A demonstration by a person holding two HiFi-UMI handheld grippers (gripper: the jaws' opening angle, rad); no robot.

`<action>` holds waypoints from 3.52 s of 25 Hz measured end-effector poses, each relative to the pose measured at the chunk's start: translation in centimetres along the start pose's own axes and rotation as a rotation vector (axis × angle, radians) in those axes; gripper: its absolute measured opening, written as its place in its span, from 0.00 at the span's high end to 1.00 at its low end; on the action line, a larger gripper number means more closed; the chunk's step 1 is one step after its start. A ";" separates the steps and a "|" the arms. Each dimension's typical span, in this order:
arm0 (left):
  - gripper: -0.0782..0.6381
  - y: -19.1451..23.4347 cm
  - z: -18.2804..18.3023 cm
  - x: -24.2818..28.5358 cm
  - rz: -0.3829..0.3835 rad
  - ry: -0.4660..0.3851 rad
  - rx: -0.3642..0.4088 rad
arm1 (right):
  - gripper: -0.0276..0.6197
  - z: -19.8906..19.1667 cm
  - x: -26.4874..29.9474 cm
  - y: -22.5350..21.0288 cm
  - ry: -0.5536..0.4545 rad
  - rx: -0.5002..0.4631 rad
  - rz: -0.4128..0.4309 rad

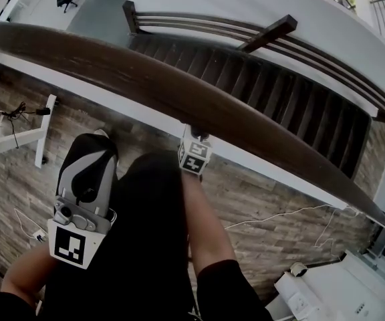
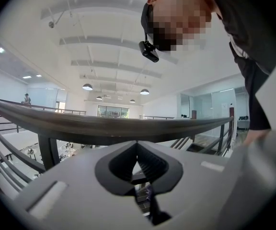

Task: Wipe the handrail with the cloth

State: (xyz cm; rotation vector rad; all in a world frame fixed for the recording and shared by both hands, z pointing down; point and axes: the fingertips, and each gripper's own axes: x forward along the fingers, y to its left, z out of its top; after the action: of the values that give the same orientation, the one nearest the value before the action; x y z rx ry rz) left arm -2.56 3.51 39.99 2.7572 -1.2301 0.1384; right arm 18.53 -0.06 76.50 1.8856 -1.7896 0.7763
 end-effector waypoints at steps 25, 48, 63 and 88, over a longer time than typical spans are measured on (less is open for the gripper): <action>0.89 -4.0 0.3 1.0 -0.080 0.019 0.013 | 0.70 -2.1 -3.0 -8.1 0.002 0.055 -0.099; 0.89 -6.3 1.3 2.8 -0.099 0.047 0.006 | 0.71 -2.6 -3.2 -10.6 0.044 0.140 -0.068; 0.89 -9.3 0.7 3.9 -0.112 0.081 -0.029 | 0.70 -5.6 -5.8 -18.2 0.111 0.203 -0.184; 0.89 -2.4 7.1 2.0 -0.154 -0.037 -0.090 | 0.71 11.3 -29.2 -3.5 -0.303 0.195 -0.074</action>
State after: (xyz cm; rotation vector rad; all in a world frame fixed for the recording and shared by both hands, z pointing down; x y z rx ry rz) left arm 0.82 2.59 33.07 2.7737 -1.0001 0.0178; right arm 22.81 14.96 49.14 2.2874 -1.8609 0.6894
